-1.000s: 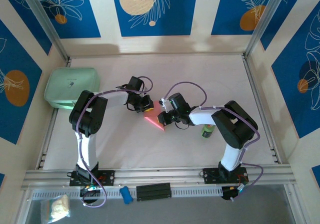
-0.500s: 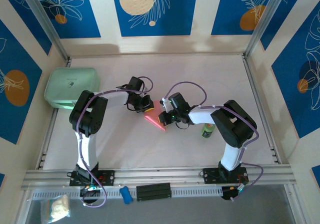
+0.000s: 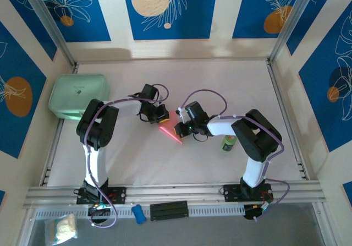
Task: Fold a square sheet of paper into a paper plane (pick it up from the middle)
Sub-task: Third fold the triangle at the center of the table.
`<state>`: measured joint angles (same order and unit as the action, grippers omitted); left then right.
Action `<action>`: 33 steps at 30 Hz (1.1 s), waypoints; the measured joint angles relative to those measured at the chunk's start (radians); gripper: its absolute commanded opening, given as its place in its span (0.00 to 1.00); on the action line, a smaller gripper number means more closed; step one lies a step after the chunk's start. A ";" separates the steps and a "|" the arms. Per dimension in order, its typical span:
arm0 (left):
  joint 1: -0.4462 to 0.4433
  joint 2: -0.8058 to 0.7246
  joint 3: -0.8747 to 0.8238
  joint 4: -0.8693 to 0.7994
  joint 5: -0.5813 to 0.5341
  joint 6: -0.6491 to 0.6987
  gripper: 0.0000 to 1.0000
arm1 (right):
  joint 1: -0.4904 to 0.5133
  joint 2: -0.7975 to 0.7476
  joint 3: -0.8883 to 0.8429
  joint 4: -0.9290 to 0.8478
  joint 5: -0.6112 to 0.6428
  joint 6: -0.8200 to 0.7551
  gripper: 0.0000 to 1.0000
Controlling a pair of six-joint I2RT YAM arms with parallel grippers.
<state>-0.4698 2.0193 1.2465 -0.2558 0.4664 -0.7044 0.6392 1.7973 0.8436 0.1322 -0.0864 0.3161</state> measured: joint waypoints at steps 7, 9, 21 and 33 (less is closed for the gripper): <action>0.000 0.000 0.009 -0.011 0.000 0.000 0.17 | 0.000 0.009 0.014 -0.011 0.000 0.000 0.04; 0.000 0.000 0.012 -0.015 -0.001 -0.001 0.20 | 0.000 0.010 0.015 -0.011 0.000 0.000 0.03; 0.000 -0.139 -0.040 0.004 -0.049 -0.056 0.26 | -0.003 0.018 0.026 -0.016 0.000 0.003 0.03; -0.094 -0.378 -0.361 0.269 -0.128 -0.312 0.25 | -0.007 0.039 0.055 -0.026 -0.005 0.015 0.03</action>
<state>-0.5640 1.6409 0.8852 0.0135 0.3386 -1.0164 0.6323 1.8359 0.8986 0.1062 -0.0914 0.3313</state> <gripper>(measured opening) 0.259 0.042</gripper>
